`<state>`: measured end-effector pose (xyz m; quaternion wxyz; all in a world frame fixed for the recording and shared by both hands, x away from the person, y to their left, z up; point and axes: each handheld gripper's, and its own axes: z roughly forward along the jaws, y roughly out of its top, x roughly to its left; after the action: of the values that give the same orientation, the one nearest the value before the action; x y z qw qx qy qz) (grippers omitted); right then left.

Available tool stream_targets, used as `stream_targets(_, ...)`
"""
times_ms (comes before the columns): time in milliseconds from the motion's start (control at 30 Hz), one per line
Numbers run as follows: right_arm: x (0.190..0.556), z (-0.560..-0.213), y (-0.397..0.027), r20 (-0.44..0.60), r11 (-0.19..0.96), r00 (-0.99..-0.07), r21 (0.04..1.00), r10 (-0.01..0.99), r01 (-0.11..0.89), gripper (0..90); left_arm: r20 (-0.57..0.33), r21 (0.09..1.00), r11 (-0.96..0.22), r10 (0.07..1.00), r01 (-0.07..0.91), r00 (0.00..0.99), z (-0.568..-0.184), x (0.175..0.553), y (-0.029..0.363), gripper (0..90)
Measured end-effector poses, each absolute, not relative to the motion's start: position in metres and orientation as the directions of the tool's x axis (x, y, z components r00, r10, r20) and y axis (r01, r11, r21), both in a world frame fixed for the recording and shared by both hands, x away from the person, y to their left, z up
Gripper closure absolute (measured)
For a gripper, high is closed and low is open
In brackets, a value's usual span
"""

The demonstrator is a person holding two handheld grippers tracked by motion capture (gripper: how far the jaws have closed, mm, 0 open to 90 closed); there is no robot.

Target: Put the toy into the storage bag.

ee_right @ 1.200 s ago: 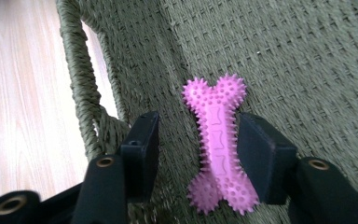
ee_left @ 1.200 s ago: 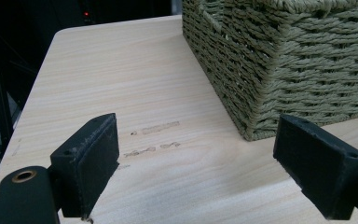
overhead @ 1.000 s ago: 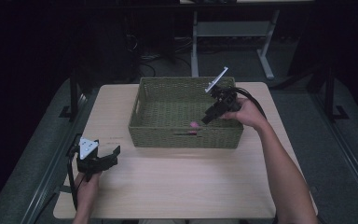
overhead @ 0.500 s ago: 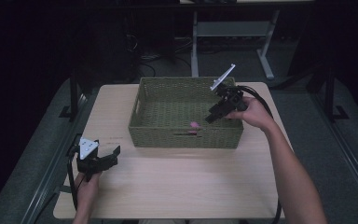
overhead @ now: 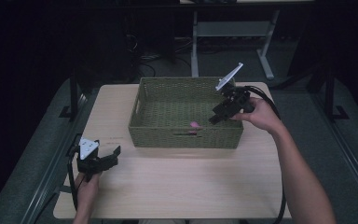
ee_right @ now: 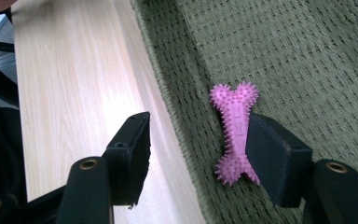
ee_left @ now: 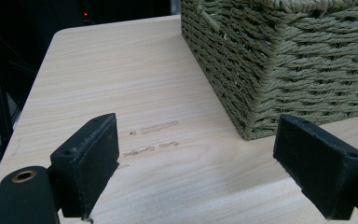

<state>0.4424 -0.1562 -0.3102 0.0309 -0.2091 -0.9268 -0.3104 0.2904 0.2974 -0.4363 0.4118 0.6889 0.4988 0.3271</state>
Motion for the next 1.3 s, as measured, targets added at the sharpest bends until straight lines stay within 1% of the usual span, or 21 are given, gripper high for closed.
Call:
stream_targets(233,0.433,-0.312,-0.161,0.188,0.718,-0.911,0.566,0.366,0.406,38.4,0.042,0.892,-0.168,0.956,0.42,0.291,-0.436,0.29,0.296,13.7)
stream_targets(433,0.425,-0.312,-0.166,0.184,0.712,-0.91,0.572,0.372,0.407,35.0,0.042,0.892,-0.167,0.956,0.42,0.291,-0.436,0.29,0.297,13.7)
stream_targets(667,0.417,-0.314,-0.17,0.185,0.711,-0.908,0.571,0.376,0.41,33.2,0.043,0.892,-0.169,0.955,0.42,0.292,-0.436,0.29,0.296,13.7)
stream_targets(1033,0.4,-0.317,-0.18,0.172,0.707,-0.911,0.583,0.374,0.4,32.0,0.046,0.891,-0.171,0.955,0.42,0.293,-0.437,0.29,0.296,13.7)
stream_targets(1300,0.393,-0.322,-0.186,0.182,0.697,-0.906,0.587,0.381,0.411,31.9,0.046,0.891,-0.172,0.955,0.42,0.294,-0.437,0.29,0.296,13.7)
